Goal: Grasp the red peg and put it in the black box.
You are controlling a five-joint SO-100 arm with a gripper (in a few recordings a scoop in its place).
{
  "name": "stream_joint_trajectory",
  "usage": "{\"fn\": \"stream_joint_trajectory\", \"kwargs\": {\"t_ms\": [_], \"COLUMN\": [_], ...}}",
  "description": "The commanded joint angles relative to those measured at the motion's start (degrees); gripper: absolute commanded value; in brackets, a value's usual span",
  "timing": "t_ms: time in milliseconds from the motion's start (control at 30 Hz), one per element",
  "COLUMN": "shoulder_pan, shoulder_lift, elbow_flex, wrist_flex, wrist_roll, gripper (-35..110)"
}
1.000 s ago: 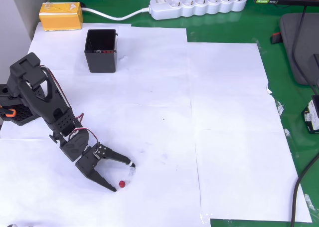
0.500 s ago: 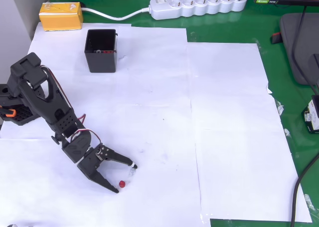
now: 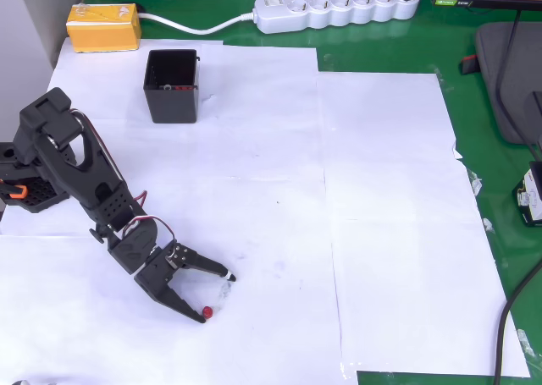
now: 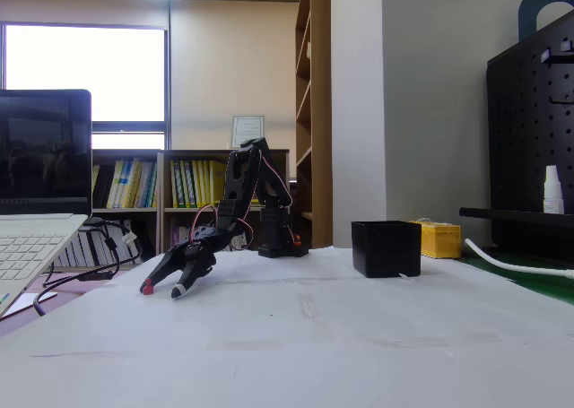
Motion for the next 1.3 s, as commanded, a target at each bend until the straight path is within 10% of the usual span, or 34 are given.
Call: {"fn": "stream_joint_trajectory", "kwargs": {"t_ms": [0,1267], "shoulder_pan": [0.0,0.7], "shoulder_lift": [0.1,-1.6], "elbow_flex": [0.4,-0.2], "wrist_flex": [0.3,0.4], "wrist_roll": [-1.1,3.2], "gripper": [34,0]}}
